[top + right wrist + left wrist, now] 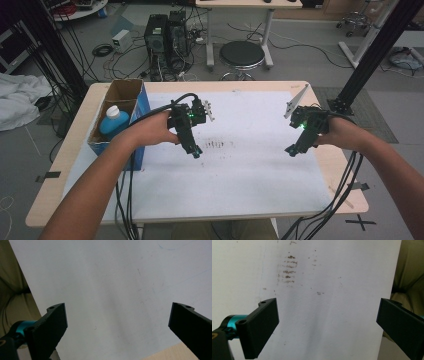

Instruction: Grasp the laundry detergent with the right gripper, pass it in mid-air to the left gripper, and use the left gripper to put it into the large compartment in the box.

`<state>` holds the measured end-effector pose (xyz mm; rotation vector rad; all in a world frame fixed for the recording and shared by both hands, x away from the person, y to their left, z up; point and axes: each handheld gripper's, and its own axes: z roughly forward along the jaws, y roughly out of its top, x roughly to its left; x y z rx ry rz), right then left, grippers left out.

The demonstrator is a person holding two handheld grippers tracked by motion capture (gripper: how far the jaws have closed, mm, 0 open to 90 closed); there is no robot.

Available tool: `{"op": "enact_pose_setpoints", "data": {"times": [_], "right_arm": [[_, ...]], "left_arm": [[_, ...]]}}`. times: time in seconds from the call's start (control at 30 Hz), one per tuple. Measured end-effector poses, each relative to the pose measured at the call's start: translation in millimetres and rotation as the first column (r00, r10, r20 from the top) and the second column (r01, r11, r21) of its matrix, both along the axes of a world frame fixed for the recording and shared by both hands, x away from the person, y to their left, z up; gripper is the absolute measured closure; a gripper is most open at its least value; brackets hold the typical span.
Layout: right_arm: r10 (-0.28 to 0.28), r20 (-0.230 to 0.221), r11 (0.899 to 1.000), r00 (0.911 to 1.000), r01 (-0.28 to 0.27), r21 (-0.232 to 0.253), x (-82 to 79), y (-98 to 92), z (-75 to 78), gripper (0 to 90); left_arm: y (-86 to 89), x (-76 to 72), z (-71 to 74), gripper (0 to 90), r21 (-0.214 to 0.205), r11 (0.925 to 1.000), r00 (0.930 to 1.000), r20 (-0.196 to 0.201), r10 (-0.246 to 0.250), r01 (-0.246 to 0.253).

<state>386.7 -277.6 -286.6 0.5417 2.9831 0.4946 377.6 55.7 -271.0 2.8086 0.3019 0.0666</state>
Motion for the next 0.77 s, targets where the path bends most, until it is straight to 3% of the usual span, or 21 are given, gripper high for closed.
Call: {"op": "enact_pose_setpoints", "data": {"times": [0.77], "right_arm": [[0.008,-0.002,1.000,1.0000,-0.008,-0.001,-2.3,2.0,-2.2,1.1]], "left_arm": [[9.2,0.9,3.6,4.3,0.000,0.9998,0.9998,0.008,0.018,-0.018]]}}
